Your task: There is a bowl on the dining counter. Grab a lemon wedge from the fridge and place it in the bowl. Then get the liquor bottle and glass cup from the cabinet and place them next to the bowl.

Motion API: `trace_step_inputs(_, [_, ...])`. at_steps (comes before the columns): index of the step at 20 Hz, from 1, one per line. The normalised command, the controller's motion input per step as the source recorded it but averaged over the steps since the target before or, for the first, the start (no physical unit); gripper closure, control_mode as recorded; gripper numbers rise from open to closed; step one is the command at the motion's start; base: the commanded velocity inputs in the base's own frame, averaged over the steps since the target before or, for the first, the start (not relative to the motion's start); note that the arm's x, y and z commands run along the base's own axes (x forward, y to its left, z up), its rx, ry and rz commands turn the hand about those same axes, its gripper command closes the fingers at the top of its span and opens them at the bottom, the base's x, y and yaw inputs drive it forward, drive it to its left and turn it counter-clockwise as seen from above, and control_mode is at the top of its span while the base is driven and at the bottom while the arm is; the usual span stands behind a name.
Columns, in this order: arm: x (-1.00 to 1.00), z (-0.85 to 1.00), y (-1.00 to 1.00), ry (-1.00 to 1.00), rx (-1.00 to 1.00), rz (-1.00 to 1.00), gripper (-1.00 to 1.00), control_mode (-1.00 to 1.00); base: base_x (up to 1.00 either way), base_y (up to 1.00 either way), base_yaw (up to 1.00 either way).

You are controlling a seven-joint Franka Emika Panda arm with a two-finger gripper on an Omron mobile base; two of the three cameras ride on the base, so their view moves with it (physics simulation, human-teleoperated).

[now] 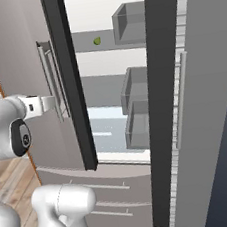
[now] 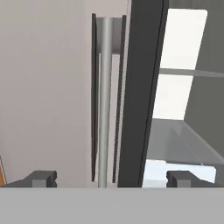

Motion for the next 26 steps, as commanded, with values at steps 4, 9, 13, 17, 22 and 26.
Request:
trace_step_inputs(4, [0.52, 0.00, 0.12, -0.18, 0.04, 0.00, -1.00, -1.00, 0.00, 0.00, 0.00])
trace_step_inputs(9, [0.54, 0.00, 0.03, -0.19, 0.03, 0.00, -1.00, -1.00, 0.00, 0.00, 0.00])
trace_step_inputs(13, [0.65, 0.00, 0.00, -0.08, 0.02, 0.00, -1.00, -1.00, 0.00, 0.00, 0.00])
trace_step_inputs(17, [0.68, 0.00, 0.01, -0.06, 0.00, 0.00, -1.00, -1.00, 0.00, 0.00, 0.00])
trace_step_inputs(22, [0.69, 0.00, 0.15, -0.03, 0.00, 0.00, -1.00, -1.00, 0.00, 0.00, 0.00])
trace_step_inputs(26, [0.66, -0.03, 0.18, 0.00, 0.00, 0.00, -1.00, -1.00, 0.00, 0.00, 0.00])
